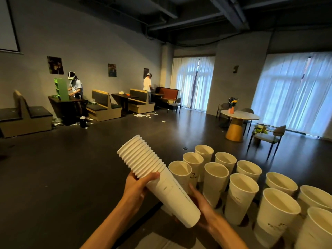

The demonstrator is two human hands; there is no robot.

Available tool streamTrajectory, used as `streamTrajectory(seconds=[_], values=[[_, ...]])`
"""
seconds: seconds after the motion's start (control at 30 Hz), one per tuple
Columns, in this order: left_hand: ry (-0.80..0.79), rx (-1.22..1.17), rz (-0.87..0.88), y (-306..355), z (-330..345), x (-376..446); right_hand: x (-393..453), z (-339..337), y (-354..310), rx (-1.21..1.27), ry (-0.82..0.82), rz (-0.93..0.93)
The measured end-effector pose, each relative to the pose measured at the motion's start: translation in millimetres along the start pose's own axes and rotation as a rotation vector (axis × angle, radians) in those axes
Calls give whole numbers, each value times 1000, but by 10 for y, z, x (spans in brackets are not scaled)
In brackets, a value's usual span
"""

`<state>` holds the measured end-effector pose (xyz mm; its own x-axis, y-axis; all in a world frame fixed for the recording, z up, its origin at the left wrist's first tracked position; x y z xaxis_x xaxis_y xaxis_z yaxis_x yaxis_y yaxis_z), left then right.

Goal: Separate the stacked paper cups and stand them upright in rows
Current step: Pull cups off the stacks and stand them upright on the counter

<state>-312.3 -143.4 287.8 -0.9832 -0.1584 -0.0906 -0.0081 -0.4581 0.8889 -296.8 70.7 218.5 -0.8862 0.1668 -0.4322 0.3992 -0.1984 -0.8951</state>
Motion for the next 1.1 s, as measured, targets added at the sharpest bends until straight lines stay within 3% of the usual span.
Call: streamTrajectory(seconds=[0.13,0.23,0.37,0.57,0.7,0.87,1.1], values=[[-38,35,-1,-44,78,34,-94,-29,50,-61,-225,-19],[-40,60,17,-69,102,58,-95,-61,43,-180,-203,-118],[10,97,97,-79,131,27,-36,-150,1,-350,-32,-276],[69,82,161,-36,96,38,-98,-283,-31,-554,92,-445],[137,-63,135,80,62,108,-107,-447,43,-498,205,-488],[126,-302,-64,136,89,134,-52,-631,161,-369,299,-489],[82,-327,-123,121,72,67,11,-711,238,-239,353,-436]])
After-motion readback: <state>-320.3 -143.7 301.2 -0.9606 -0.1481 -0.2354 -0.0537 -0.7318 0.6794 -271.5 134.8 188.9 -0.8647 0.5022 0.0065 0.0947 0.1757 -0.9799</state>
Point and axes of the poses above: each hand's wrist, its own x-axis towards the middle knuckle, its own z-axis out of the palm, y = z × x, the point moved 4 cm from there along x, towards the middle knuckle, and after that the axes turned 15 degrees about y, right-handed, at the moved point
